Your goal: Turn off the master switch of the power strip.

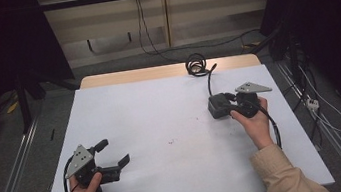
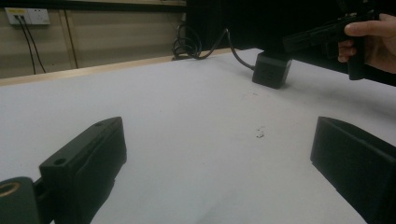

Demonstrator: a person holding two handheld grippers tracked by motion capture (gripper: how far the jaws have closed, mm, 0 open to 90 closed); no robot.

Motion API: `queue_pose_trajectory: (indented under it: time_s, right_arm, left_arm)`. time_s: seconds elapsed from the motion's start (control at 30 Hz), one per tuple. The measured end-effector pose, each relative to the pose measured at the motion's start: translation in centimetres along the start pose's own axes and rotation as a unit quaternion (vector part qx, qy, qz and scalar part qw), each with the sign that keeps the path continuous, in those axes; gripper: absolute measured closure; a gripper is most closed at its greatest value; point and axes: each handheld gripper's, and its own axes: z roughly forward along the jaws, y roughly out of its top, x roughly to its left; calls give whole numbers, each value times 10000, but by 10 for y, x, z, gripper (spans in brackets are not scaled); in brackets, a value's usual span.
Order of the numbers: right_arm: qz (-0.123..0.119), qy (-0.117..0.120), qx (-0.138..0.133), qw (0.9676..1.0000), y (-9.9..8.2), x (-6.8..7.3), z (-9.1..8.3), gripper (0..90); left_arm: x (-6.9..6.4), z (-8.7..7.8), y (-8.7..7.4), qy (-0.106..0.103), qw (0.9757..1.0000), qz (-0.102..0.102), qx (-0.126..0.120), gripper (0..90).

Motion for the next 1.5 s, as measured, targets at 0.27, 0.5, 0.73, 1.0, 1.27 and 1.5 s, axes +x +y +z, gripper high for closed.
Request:
queue_pose_trajectory:
  time_s: [0.27, 0.5, 0.73, 1.0, 1.27, 1.5]
  right_arm:
    - [41, 150, -9, 9999, 3, 3, -8, 317]
    - [125, 289, 80, 9995, 2, 7, -17, 198]
    - [-19, 285, 61, 9996, -5, 12, -24, 184]
    - [-109, 357, -40, 9993, -11, 16, -39, 163]
    - [-104, 456, -105, 9989, -21, 19, -48, 156]
    - [-198, 541, -76, 9983, -27, 26, -53, 157]
  left_arm:
    - [0, -2, -1, 9, 10000, 0, 5, 34]
    - [1, -2, 0, 20, 10000, 25, 5, 34]
    - [-1, -2, 0, 41, 10000, 20, -19, 34]
    - [1, -3, 0, 43, 10000, 39, -13, 34]
    - [1, -3, 0, 74, 10000, 32, -12, 34]
    - [0, -4, 0, 71, 10000, 41, -8, 34]
